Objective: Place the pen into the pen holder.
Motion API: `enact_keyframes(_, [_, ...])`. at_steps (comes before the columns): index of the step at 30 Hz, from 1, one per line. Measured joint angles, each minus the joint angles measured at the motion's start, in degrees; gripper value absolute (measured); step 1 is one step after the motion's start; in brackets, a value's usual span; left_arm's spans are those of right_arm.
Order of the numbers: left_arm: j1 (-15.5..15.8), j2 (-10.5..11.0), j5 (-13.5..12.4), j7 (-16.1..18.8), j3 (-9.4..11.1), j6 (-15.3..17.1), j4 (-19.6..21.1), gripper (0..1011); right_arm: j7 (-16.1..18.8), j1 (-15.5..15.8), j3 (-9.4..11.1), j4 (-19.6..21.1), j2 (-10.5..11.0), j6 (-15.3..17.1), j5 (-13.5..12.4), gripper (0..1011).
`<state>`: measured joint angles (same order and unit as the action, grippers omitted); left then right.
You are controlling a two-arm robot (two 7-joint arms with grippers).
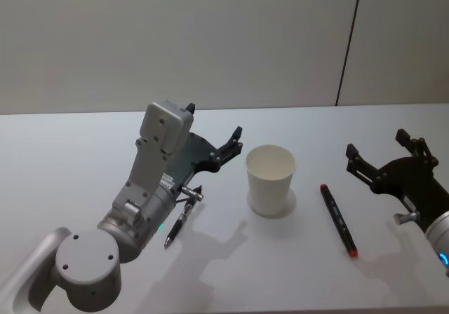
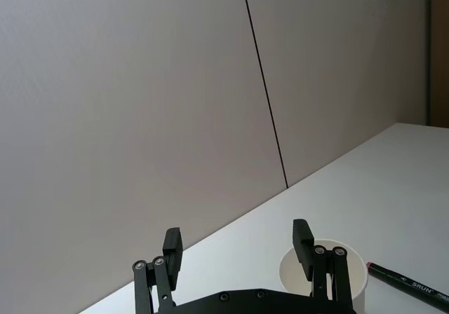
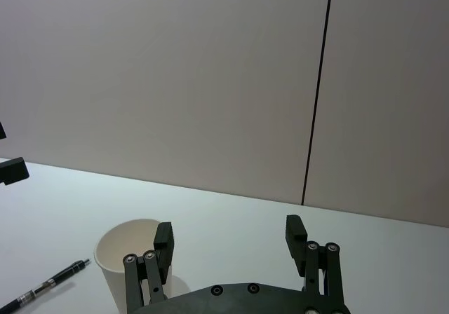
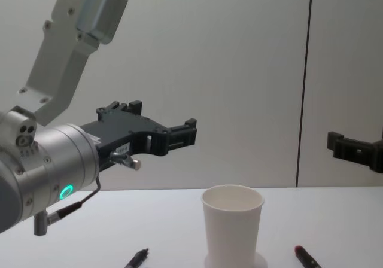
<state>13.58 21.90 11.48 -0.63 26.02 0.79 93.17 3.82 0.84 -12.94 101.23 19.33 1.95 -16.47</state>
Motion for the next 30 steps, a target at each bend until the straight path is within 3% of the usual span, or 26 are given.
enact_keyframes(22, [0.0,0.0,0.0,0.0,0.0,0.0,0.0,999,0.0,0.0,0.0,0.0,0.0,0.1,0.0,1001])
enact_keyframes(30, [0.0,0.0,0.0,0.0,0.0,0.0,0.0,1000,-0.2,-1.1,0.3,-0.9,-0.5,2.4,-0.3,1001])
